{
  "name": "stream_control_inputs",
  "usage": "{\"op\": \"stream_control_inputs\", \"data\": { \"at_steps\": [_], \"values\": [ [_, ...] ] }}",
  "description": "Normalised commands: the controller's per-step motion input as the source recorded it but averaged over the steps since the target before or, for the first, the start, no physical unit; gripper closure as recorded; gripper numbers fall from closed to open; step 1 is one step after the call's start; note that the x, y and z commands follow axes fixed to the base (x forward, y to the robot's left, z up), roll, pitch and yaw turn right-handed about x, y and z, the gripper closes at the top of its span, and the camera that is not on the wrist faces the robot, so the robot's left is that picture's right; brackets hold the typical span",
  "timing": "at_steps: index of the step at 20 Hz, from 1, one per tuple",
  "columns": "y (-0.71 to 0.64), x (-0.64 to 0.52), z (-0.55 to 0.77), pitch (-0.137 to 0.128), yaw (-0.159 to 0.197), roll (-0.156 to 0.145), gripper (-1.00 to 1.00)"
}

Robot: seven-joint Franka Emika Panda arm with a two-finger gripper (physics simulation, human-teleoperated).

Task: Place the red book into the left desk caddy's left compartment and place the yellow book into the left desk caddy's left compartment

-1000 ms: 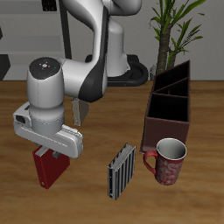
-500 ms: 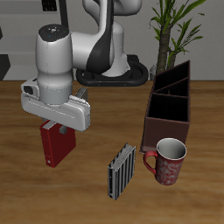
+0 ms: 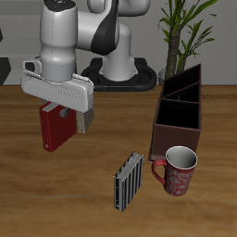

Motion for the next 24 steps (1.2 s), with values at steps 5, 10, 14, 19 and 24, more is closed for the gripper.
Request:
{"op": "stream_control_inputs", "data": {
  "at_steps": [5, 10, 14, 19, 24],
  "values": [
    [0.16, -0.38, 0.22, -0.035, 0.031, -0.019, 1.00],
    [0.28, -0.42, 0.15, -0.045, 0.072, 0.027, 1.00],
    [0.31, -0.45, 0.10, -0.025, 0.057, 0.023, 1.00],
    [0.31, -0.57, 0.11, -0.059, 0.042, 0.006, 1.00],
    [0.11, -0.30, -0.03, -0.034, -0.025, -0.009, 1.00]
  ]
}}
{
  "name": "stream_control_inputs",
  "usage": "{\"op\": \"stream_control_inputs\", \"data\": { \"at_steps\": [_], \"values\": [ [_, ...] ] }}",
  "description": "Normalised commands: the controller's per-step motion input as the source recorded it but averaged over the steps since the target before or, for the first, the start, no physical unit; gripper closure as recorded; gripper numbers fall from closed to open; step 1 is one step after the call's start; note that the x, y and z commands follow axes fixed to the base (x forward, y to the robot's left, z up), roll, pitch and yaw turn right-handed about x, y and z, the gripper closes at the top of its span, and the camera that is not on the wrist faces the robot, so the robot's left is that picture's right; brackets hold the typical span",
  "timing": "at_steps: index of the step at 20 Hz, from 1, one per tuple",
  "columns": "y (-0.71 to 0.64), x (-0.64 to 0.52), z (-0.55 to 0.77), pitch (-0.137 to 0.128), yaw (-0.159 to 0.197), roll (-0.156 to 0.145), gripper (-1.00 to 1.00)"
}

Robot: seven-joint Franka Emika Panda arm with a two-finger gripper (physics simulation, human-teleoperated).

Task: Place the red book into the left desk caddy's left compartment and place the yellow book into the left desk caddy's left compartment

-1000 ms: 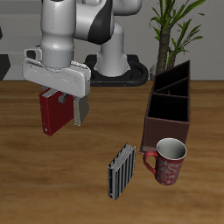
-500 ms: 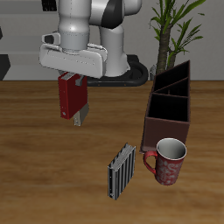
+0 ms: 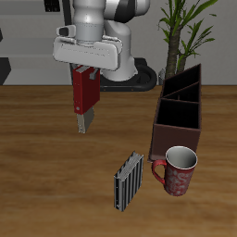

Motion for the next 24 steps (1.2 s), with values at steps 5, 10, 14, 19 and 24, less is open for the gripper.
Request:
{"op": "stream_control_inputs", "data": {
  "at_steps": [5, 10, 14, 19, 24],
  "values": [
    [0.07, -0.30, 0.04, -0.037, -0.053, -0.008, 1.00],
    [0.12, -0.48, 0.08, -0.038, -0.029, -0.003, 1.00],
    [0.34, -0.57, -0.04, -0.005, 0.040, 0.006, 1.00],
    [0.21, -0.39, -0.11, -0.002, -0.036, 0.003, 1.00],
    [0.22, -0.46, -0.09, -0.049, -0.019, -0.014, 1.00]
  ]
}}
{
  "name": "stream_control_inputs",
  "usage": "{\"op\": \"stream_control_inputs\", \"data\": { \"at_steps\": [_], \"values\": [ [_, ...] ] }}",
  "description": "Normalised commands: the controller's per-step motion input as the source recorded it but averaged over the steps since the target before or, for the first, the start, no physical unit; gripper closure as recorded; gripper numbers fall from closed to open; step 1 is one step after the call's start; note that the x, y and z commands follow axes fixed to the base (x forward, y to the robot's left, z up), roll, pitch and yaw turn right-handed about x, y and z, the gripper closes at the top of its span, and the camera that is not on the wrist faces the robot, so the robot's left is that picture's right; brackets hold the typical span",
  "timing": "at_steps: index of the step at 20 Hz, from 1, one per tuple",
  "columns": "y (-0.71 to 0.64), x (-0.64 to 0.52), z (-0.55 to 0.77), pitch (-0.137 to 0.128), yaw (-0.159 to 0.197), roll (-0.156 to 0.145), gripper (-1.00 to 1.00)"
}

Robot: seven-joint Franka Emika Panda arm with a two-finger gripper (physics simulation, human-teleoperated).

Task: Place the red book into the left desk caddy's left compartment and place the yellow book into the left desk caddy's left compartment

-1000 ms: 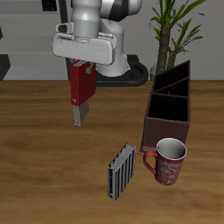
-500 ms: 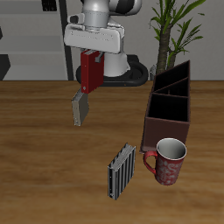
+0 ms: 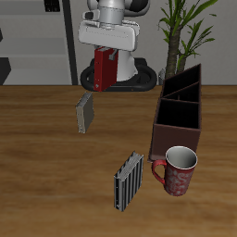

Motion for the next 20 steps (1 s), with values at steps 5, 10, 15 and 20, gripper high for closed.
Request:
{"op": "stream_control_inputs", "data": {
  "at_steps": [5, 10, 15, 20],
  "values": [
    [0.20, -0.46, 0.02, -0.067, -0.014, 0.006, 1.00],
    [0.18, -0.41, -0.04, -0.065, -0.009, -0.014, 1.00],
    [0.25, -0.23, -0.16, -0.001, -0.006, 0.032, 1.00],
    [0.29, -0.22, -0.27, 0.015, -0.026, 0.038, 1.00]
  ]
}}
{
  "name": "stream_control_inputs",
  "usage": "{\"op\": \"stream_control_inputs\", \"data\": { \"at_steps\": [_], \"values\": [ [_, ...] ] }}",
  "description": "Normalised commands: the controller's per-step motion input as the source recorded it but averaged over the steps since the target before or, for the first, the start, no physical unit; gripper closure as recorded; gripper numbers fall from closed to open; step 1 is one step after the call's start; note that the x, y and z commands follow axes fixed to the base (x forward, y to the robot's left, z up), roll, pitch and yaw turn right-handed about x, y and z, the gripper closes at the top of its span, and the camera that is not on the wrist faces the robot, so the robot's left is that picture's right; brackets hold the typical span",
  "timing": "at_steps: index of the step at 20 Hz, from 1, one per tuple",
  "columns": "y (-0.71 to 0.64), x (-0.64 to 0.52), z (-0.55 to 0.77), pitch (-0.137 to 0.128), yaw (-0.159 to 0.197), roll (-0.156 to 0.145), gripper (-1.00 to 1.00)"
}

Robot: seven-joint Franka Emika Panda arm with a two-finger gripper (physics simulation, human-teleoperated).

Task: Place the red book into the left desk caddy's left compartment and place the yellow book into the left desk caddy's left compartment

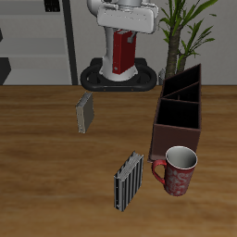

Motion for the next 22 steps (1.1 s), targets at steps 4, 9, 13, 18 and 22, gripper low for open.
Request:
{"op": "stream_control_inputs", "data": {
  "at_steps": [4, 9, 13, 18, 22],
  "values": [
    [0.34, -0.33, -0.25, 0.001, 0.027, 0.036, 1.00],
    [0.19, -0.22, -0.13, -0.005, 0.014, 0.035, 1.00],
    [0.27, -0.39, -0.06, -0.053, 0.018, 0.054, 1.00],
    [0.20, -0.31, -0.07, -0.028, 0.002, 0.039, 1.00],
    [0.14, -0.19, -0.12, -0.015, -0.043, 0.021, 1.00]
  ]
}}
